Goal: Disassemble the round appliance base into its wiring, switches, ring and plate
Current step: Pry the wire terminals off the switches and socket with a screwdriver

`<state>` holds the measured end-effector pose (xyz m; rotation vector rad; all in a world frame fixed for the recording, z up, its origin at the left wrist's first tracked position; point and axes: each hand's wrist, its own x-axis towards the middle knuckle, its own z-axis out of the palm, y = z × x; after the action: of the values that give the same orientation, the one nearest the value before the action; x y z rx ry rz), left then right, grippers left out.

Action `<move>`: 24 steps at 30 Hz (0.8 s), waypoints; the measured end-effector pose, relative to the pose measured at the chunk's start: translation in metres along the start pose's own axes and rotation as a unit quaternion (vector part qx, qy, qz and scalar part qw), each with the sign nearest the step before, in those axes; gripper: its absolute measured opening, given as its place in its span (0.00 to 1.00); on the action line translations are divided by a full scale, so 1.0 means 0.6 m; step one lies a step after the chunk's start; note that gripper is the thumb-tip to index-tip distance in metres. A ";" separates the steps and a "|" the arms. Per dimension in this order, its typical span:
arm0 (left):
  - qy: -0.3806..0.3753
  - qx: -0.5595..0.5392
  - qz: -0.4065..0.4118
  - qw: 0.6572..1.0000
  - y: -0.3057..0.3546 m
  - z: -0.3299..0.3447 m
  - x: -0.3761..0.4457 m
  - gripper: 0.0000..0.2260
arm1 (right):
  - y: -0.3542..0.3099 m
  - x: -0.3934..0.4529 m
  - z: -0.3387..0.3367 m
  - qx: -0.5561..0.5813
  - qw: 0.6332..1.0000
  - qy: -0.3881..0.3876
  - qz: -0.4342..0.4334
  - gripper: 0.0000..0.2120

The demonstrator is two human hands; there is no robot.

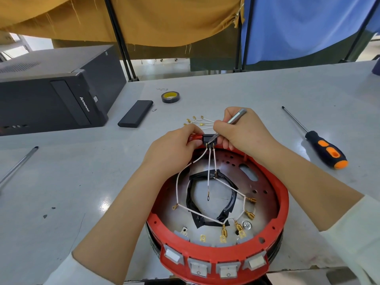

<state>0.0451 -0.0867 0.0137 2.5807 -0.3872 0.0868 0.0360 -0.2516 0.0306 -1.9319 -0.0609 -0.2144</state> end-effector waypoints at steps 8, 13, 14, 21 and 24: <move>-0.002 -0.003 0.002 1.000 0.000 0.002 0.002 0.07 | 0.004 0.002 0.003 0.007 1.000 0.012 0.002 0.14; -0.009 -0.002 0.009 1.000 0.002 0.002 0.004 0.08 | 0.001 0.006 0.001 0.025 1.000 -0.006 0.016 0.14; -0.009 -0.002 0.008 1.000 0.002 0.002 0.004 0.08 | 0.000 0.007 0.001 0.026 0.999 -0.008 0.018 0.14; -0.005 -0.001 0.007 1.000 0.003 0.002 0.004 0.08 | 0.001 0.007 0.000 0.018 1.000 -0.015 0.017 0.14; -0.003 0.003 0.006 1.000 0.004 0.002 0.004 0.08 | 0.001 0.007 0.000 0.015 1.000 -0.016 0.015 0.14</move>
<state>0.0465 -0.0896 0.0143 2.5860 -0.4040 0.0858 0.0406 -0.2520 0.0306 -1.9052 -0.0574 -0.1614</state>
